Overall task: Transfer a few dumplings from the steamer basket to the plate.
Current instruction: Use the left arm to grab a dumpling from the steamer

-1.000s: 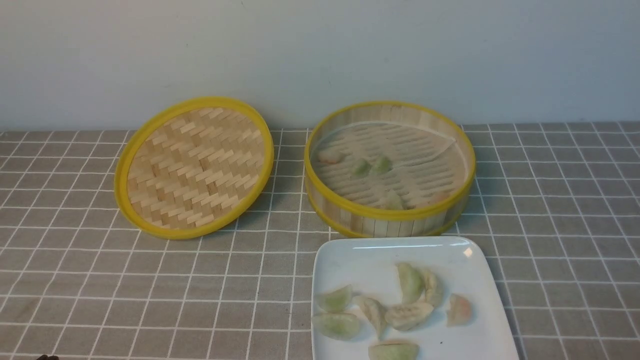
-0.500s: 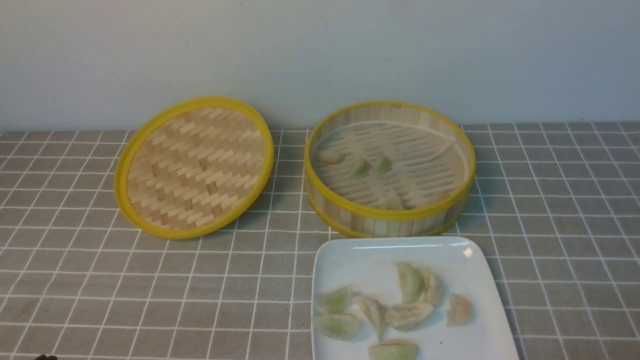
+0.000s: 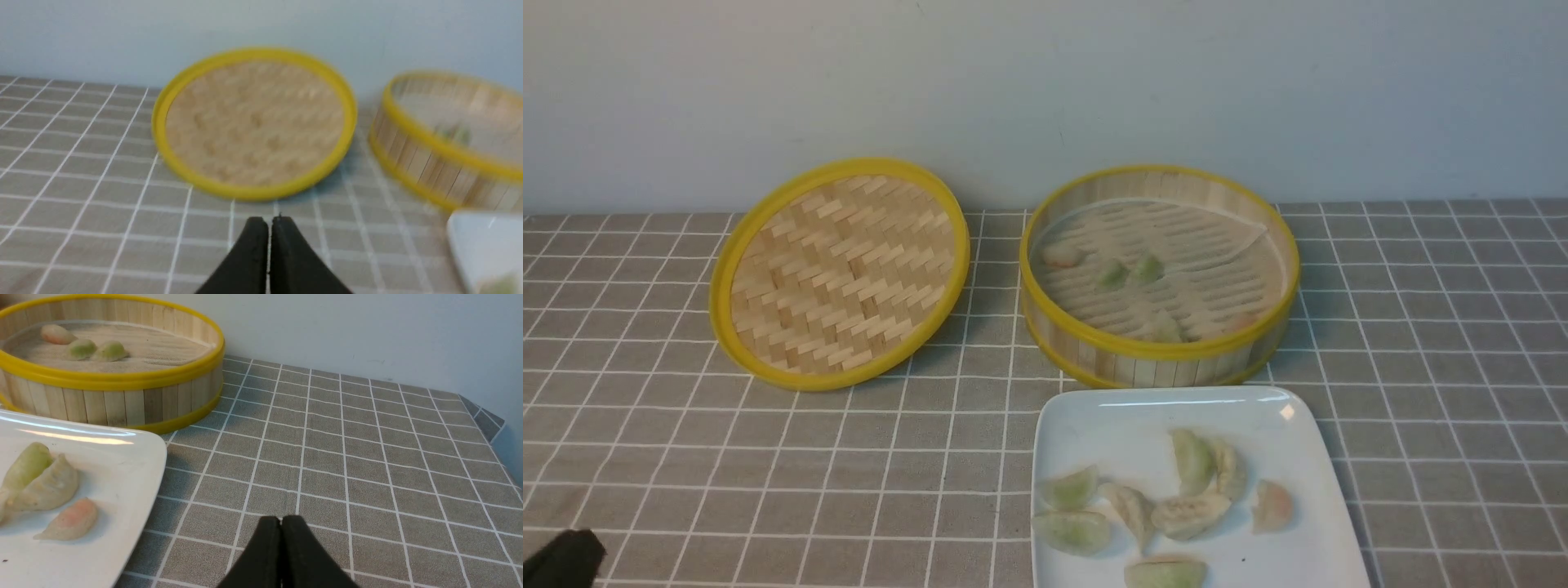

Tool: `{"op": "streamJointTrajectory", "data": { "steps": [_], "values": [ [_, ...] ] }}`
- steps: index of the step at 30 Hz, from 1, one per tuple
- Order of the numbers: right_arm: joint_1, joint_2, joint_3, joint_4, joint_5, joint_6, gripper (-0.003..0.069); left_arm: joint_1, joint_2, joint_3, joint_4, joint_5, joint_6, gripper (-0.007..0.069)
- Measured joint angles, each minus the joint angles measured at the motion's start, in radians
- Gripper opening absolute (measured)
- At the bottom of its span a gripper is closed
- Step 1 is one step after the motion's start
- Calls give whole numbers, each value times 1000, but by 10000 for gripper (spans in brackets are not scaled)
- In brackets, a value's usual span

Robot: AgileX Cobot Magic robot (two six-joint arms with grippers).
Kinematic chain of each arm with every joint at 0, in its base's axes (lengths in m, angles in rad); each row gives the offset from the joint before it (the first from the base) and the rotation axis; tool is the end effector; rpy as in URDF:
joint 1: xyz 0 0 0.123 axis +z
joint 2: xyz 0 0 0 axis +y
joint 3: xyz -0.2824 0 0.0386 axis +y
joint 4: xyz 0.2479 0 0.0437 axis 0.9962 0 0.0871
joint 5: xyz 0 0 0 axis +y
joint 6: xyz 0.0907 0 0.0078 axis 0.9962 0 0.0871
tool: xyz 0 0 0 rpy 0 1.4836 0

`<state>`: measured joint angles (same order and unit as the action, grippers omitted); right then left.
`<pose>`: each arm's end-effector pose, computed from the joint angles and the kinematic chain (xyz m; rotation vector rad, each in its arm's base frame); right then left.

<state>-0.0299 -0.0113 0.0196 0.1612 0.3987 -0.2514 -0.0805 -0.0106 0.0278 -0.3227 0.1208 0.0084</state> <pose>0.0519 0.0041 0.1718 -0.1112 1.8822 -0.0319 0.0562 -0.0081 0.1939 -0.1583 1.6179 -0.3336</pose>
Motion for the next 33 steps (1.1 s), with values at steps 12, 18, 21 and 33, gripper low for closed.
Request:
{"op": "streamJointTrajectory", "data": {
  "steps": [12, 18, 21, 33],
  "values": [
    [0, 0, 0, 0, 0, 0, -14, 0, 15, -50, -313, -532, -42, -5],
    [0, 0, 0, 0, 0, 0, -14, -2, 281, -349, -153, -179, -42, -5],
    [0, 0, 0, 0, 0, 0, -14, -4, 572, -575, -109, 188, -29, -5],
    [0, 0, 0, 0, 0, 0, -14, -97, 1599, -1246, -259, 934, 238, -5]
  ]
}}
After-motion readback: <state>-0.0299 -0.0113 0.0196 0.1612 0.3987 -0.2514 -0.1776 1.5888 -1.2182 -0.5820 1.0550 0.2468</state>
